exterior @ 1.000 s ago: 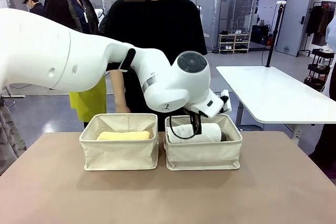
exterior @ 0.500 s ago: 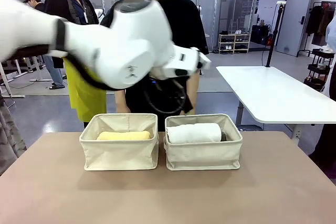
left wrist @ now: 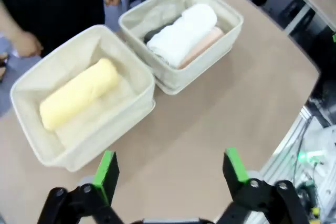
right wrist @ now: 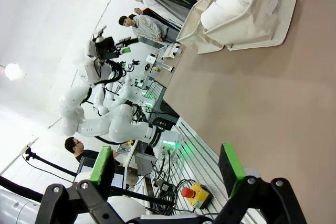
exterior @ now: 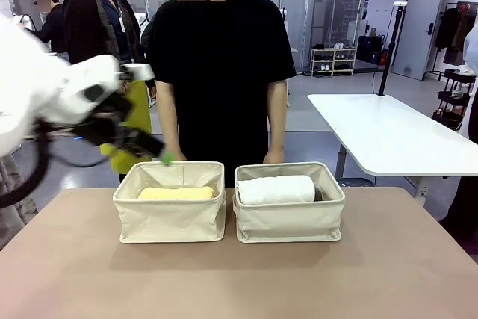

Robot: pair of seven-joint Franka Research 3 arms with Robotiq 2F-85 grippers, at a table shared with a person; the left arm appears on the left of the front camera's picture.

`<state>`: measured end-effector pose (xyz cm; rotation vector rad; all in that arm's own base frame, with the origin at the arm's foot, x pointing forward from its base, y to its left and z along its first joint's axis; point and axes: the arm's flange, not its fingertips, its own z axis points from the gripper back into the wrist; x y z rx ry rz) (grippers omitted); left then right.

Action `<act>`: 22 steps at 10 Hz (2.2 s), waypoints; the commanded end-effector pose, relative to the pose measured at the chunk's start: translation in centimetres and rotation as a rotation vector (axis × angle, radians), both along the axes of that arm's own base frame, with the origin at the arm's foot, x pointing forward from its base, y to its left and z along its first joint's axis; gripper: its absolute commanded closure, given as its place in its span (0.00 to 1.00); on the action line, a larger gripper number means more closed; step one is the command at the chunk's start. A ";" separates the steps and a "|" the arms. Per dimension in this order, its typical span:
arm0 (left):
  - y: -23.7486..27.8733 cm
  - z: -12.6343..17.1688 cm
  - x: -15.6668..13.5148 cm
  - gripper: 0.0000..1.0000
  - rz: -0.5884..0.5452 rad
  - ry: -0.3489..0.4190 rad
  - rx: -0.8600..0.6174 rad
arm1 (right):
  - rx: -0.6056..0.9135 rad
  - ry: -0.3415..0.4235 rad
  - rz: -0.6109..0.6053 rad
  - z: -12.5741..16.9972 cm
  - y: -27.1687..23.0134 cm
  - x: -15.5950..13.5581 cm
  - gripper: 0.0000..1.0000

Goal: Divide the towels into two baskets.
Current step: Pick up one hotel-folded towel from the bottom of the table and place it in the Fabric basket indicated by the person.

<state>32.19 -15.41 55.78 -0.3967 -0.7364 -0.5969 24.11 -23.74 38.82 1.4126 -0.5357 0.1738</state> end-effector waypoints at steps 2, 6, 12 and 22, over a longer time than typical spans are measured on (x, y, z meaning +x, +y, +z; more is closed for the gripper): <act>11.4 -2.8 -5.4 0.00 0.046 0.042 -0.161 | 0.005 0.002 0.001 0.4 0.1 -0.3 0.00; 19.2 -9.3 -7.6 0.00 0.201 0.119 -0.365 | 0.005 0.002 0.001 0.4 0.1 -0.3 0.00; 23.6 -16.4 -10.5 0.00 0.372 0.196 -0.414 | 0.005 0.002 0.001 0.4 0.1 -0.3 0.00; 32.9 -8.9 -2.1 0.00 0.427 0.270 -0.323 | 0.005 0.002 0.001 0.4 0.1 -0.3 0.00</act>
